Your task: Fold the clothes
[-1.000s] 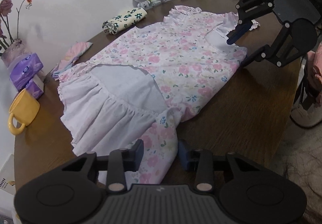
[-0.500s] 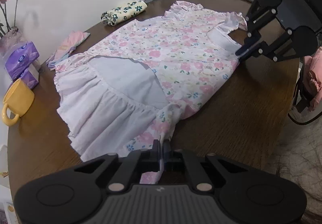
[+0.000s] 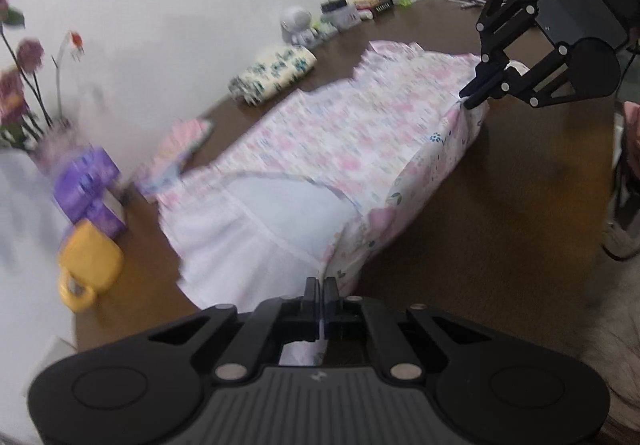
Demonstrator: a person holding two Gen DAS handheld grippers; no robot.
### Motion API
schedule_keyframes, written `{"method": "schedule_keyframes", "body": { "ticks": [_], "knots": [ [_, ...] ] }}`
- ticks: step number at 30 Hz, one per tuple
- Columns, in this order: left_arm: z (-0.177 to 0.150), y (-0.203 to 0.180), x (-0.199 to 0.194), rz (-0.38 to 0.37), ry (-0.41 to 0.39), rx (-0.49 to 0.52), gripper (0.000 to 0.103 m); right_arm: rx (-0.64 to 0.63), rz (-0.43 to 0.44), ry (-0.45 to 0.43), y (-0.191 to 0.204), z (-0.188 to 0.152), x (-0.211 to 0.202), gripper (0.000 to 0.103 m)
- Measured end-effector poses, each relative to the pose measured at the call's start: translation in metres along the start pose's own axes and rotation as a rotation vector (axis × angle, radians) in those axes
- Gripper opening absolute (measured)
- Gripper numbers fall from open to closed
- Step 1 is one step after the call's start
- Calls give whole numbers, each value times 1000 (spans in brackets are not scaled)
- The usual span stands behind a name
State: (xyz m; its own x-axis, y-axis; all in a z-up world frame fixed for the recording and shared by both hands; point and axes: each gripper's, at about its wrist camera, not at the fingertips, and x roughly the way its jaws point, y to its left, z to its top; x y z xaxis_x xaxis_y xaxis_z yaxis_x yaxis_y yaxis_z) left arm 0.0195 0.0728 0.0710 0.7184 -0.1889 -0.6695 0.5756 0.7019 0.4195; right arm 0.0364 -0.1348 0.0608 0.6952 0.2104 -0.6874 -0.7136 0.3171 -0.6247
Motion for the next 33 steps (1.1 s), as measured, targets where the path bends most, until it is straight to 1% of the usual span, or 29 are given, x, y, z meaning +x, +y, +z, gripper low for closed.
{"method": "schedule_keyframes", "body": {
  "ticks": [3, 7, 12, 21, 24, 29, 33],
  "knots": [
    [14, 10, 8, 45, -16, 39, 1, -20, -56, -9, -12, 6, 1, 3],
    [28, 24, 32, 58, 4, 61, 1, -54, -90, 5, -30, 15, 19, 3],
    [35, 38, 64, 40, 32, 72, 1, -71, -69, 27, -43, 19, 50, 3],
    [41, 53, 102, 42, 27, 70, 1, -43, -33, 41, -55, 13, 90, 3],
    [41, 56, 114, 32, 34, 62, 1, -25, -15, 48, -57, 8, 101, 3],
    [39, 58, 127, 26, 34, 48, 1, 3, -5, 51, -58, 3, 115, 3],
    [40, 60, 131, 44, 13, 41, 1, 24, -1, 55, -58, 1, 122, 3]
  ]
}}
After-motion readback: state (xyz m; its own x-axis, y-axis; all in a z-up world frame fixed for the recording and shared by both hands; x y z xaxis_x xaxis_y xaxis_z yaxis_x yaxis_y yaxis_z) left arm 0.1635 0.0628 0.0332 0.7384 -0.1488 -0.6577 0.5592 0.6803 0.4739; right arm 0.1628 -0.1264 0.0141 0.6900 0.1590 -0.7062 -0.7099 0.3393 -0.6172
